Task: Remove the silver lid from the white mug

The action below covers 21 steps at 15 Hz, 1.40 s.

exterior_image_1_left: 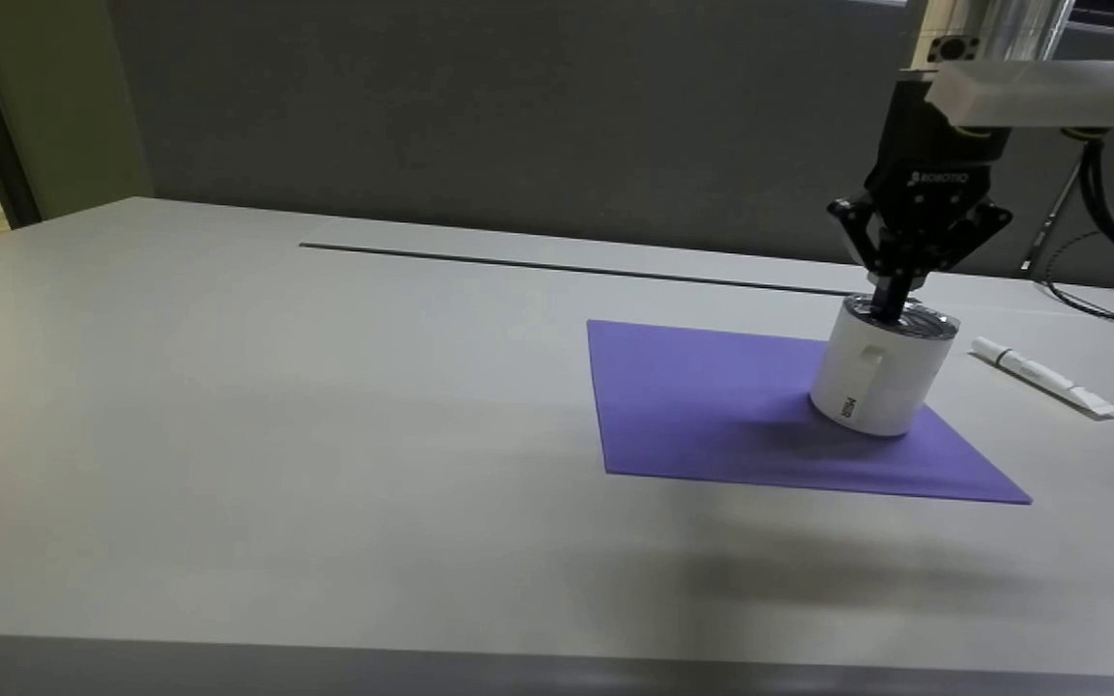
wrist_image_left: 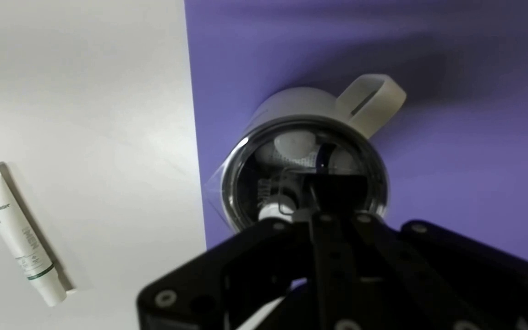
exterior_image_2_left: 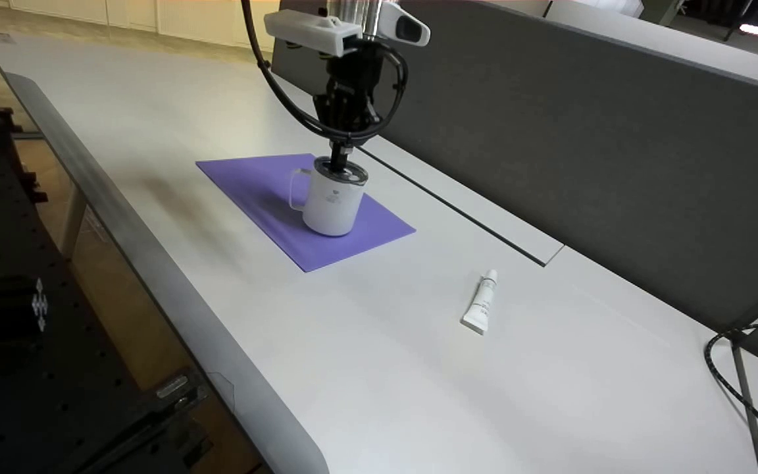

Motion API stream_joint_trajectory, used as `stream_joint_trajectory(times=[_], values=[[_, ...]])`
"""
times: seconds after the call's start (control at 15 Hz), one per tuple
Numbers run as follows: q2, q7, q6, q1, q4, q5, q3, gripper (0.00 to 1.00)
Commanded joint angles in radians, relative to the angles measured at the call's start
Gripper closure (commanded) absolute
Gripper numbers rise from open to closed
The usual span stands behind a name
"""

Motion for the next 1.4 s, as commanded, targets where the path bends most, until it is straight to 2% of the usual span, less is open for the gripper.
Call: stream_joint_trajectory(times=[0.0, 0.6, 0.8, 0.93, 1.0, 1.07, 1.33], values=[[0.028, 0.050, -0.012, 0.028, 0.023, -0.060, -0.040, 1.00], [0.027, 0.065, -0.011, 0.041, 0.024, -0.101, -0.057, 1.00], [-0.031, 0.042, -0.006, 0.020, 0.027, -0.027, -0.030, 1.00], [-0.090, 0.011, -0.047, 0.005, 0.044, 0.041, -0.010, 1.00], [-0.114, -0.003, -0.082, 0.001, 0.060, 0.072, -0.001, 0.74], [-0.138, -0.030, -0.135, -0.004, 0.081, 0.098, 0.008, 0.73], [-0.207, -0.059, -0.337, -0.004, 0.150, 0.095, 0.013, 0.46]])
